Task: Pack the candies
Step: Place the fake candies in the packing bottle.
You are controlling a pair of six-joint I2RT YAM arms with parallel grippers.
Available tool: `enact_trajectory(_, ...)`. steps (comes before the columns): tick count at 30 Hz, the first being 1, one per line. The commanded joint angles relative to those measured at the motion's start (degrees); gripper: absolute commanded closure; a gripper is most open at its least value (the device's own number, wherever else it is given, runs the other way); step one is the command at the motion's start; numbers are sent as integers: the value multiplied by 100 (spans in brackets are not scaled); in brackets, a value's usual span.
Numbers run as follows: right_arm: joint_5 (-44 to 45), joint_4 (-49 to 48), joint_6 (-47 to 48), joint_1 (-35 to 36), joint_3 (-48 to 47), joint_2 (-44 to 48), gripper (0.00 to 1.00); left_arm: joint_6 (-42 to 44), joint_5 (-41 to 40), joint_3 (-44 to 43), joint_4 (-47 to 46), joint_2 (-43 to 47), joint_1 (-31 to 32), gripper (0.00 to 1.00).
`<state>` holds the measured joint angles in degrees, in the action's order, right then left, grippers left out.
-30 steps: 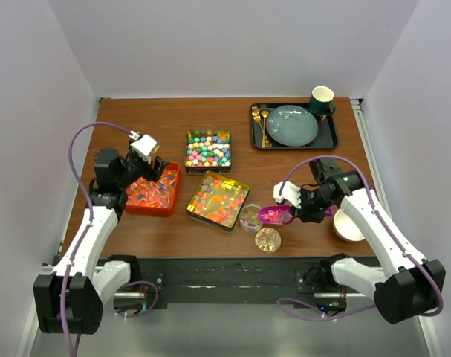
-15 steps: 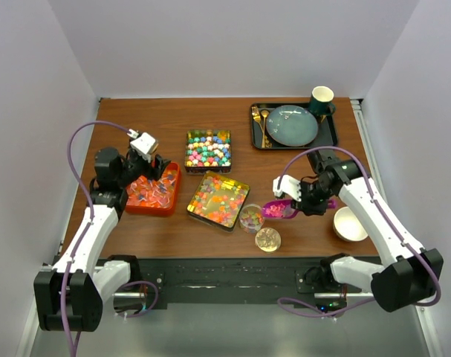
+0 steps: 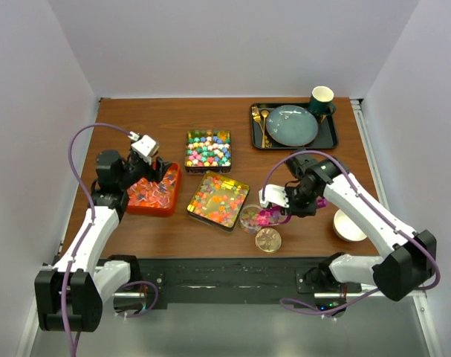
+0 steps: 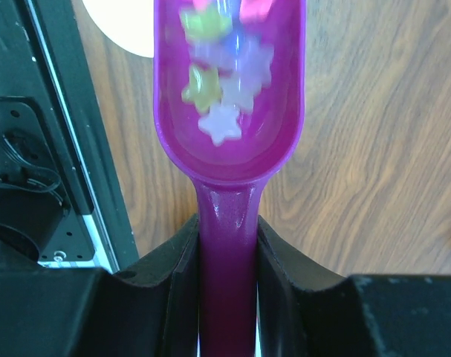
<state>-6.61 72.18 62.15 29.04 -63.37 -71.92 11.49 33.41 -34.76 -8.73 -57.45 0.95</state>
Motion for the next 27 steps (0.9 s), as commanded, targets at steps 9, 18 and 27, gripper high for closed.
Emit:
enact_trajectory(9,775,138,-678,488,-623,-191,100,319,52,31,319,182,624,35)
enact_trajectory(18,1109,314,-845,788,-632,-59,100,328,-264,93,495,-64,933,35)
enact_trajectory(27,1119,297,-1204,805,-843,90,100,204,-432,-100,347,-783,977,36)
